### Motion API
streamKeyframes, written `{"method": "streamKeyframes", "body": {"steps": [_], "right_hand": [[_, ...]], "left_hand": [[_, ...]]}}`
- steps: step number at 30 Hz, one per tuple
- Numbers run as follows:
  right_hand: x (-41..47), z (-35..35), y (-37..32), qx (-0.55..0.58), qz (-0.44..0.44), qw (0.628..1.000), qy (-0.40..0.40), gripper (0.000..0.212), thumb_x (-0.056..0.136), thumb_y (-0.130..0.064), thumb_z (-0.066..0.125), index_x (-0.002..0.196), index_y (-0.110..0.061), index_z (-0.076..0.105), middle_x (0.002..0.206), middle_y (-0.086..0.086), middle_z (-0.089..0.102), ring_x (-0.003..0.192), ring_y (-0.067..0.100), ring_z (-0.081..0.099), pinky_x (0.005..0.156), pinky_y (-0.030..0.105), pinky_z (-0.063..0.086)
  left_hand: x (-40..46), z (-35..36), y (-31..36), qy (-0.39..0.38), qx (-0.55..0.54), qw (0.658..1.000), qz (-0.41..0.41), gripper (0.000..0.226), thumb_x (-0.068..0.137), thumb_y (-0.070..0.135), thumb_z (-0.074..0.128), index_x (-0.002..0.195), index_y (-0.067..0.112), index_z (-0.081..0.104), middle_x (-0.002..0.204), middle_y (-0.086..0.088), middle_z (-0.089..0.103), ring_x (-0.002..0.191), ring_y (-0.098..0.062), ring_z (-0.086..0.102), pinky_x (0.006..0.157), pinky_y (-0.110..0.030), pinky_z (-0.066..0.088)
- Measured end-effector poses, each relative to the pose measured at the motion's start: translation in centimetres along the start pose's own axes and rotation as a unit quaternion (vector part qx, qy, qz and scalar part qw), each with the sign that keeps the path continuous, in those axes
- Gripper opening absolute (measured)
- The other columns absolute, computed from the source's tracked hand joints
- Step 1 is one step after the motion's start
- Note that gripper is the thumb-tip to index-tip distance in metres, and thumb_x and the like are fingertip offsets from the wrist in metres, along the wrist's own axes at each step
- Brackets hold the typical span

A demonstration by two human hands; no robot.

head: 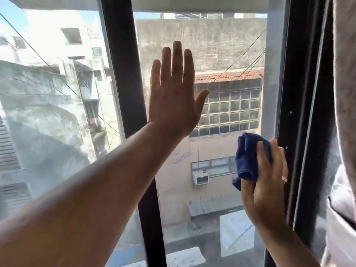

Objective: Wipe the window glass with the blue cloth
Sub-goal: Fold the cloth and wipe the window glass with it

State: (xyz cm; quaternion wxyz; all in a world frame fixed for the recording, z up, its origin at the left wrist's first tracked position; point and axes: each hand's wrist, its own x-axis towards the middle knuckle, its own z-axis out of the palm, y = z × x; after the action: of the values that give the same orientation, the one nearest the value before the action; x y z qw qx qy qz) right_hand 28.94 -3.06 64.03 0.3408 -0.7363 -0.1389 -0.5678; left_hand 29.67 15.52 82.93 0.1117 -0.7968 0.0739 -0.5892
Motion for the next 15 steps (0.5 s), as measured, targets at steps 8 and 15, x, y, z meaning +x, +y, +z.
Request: {"method": "streamKeyframes", "body": {"steps": [8,15], "right_hand": [[3.7,3.0,2.1,-0.027,0.014,0.999,0.024,0.064,0.094,-0.019,0.039,0.156,-0.013,0.024,0.164,0.019,0.017,0.153,0.039,0.010,0.125,0.023,-0.002],[8.8,4.0,-0.4,-0.083,0.019,0.994,0.073,0.058,0.099,-0.025,0.045,0.154,-0.014,0.032,0.162,0.025,0.019,0.150,0.047,0.012,0.119,0.064,0.018]], "left_hand": [[0.2,1.9,0.2,0.035,0.010,0.999,-0.011,0.082,0.101,0.060,0.020,0.162,0.007,0.009,0.170,-0.022,0.007,0.157,-0.041,0.007,0.126,-0.054,0.006],[0.1,1.6,0.3,0.026,0.000,1.000,-0.006,0.079,0.104,0.058,0.024,0.162,0.008,0.005,0.171,-0.021,0.002,0.158,-0.040,0.003,0.126,-0.053,0.002]]}}
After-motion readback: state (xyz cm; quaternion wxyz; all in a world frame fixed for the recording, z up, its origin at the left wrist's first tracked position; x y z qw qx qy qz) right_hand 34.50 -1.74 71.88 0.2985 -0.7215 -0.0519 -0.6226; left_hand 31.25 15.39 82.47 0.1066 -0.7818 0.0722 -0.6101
